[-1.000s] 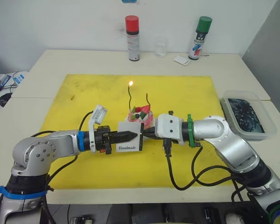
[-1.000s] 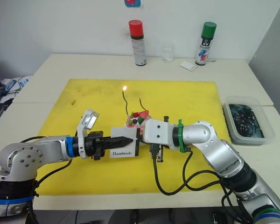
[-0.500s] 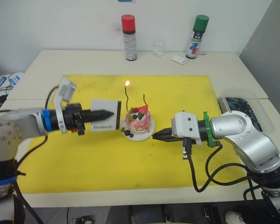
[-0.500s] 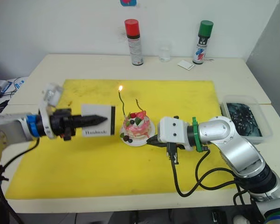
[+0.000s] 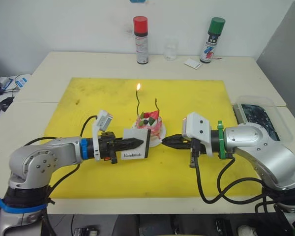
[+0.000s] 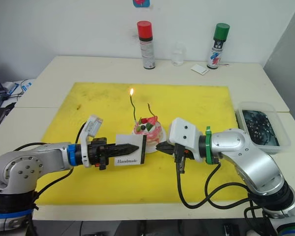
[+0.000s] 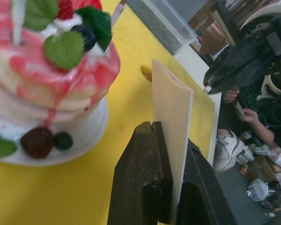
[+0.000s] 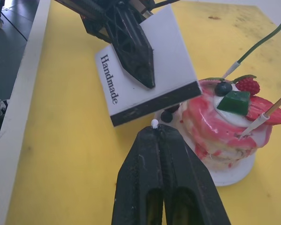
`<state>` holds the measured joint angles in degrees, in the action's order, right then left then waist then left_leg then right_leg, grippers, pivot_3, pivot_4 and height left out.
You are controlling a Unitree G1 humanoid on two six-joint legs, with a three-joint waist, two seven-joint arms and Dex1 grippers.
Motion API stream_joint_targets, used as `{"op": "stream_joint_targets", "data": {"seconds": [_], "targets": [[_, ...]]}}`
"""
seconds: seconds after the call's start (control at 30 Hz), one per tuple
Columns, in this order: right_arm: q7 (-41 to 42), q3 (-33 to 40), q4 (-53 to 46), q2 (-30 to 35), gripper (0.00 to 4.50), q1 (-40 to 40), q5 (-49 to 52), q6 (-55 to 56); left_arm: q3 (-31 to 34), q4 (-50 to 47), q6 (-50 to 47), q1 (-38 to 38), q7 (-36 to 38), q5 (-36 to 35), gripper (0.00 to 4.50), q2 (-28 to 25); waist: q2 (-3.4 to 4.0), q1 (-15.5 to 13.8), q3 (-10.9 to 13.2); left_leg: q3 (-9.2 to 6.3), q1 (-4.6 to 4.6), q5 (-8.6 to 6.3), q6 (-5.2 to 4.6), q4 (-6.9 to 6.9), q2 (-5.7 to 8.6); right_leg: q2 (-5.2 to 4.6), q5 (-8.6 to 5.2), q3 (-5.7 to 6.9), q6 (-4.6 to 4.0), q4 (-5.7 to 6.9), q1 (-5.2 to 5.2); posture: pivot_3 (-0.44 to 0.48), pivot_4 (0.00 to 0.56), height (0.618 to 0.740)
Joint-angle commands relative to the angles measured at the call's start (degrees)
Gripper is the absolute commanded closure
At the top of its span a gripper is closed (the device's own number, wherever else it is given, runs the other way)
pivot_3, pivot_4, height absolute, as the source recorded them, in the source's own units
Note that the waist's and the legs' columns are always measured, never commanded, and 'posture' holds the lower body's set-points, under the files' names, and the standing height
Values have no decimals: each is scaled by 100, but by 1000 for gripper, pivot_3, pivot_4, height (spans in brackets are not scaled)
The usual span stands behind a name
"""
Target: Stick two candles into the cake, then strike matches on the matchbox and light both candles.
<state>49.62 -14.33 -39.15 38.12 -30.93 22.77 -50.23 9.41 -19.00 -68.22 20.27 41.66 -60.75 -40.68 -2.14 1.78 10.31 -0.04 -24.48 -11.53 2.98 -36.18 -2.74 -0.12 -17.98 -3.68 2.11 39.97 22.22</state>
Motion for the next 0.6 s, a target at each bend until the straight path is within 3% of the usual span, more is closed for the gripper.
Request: {"op": "stream_joint_targets", "data": {"seconds": [0.03,0.27,0.6], "targets": [[-189,289,-309,33,4457,46,185,-145,71,-220,39,41,4,-143,4500,-13,0,0,0,0,0,0,0,0,0,0,0,-1,0,0,0,0,150,740],[-580,506,-448,-56,4457,178,523,-594,129,-281,-77,41,-21,-379,4500,-24,0,4,0,0,0,0,0,1,0,0,0,-1,0,-1,1,0,150,740],[-909,192,-519,-50,4457,-55,476,-557,46,-240,49,203,-236,-360,4500,196,0,5,0,0,0,0,0,1,1,0,0,-2,0,-1,1,0,150,740]]}}
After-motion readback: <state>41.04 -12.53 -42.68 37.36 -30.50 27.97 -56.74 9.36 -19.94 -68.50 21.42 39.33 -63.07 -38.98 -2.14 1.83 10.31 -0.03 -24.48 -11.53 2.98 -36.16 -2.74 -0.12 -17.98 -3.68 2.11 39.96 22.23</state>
